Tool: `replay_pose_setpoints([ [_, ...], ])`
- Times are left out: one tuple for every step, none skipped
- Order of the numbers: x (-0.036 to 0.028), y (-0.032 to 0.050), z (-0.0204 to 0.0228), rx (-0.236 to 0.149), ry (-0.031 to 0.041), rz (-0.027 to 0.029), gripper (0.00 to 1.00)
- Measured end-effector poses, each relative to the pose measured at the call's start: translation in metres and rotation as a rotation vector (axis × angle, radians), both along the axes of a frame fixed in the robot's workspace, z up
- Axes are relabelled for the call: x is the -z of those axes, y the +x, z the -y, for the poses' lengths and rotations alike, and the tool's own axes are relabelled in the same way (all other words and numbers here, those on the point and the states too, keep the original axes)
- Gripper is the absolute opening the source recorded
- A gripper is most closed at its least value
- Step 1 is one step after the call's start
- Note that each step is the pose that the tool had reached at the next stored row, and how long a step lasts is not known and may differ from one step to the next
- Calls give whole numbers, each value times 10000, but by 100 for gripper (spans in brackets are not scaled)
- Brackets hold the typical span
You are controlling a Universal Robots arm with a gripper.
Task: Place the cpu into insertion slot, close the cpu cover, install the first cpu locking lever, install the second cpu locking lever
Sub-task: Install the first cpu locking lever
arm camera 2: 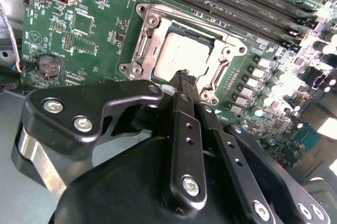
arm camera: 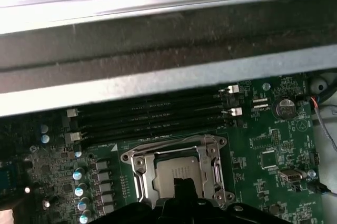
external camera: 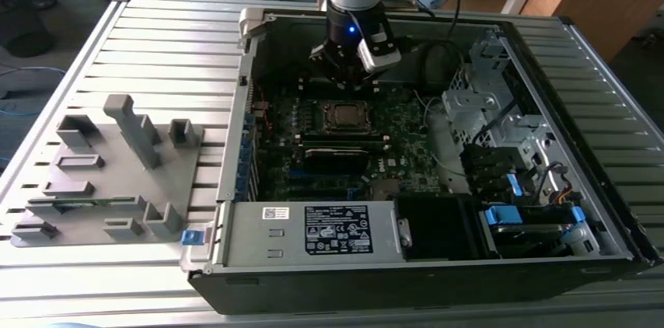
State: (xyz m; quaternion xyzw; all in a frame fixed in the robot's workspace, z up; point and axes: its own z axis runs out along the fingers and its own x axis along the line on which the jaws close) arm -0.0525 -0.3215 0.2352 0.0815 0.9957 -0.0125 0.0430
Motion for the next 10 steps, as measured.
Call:
replay_pose_setpoints([
  [0,0,8,0,4,0,11],
  [0,0,15,0,6,0,11],
  [0,0,20,0,14,0,11],
  [0,0,23,0,65,2,11],
  [0,0,27,1,202,12,11],
  [0,0,30,1,337,21,11],
  [0,0,32,1,435,28,11],
  [0,0,34,1,492,29,11],
  [0,0,34,0,517,30,11],
  [0,0,33,1,522,31,11],
])
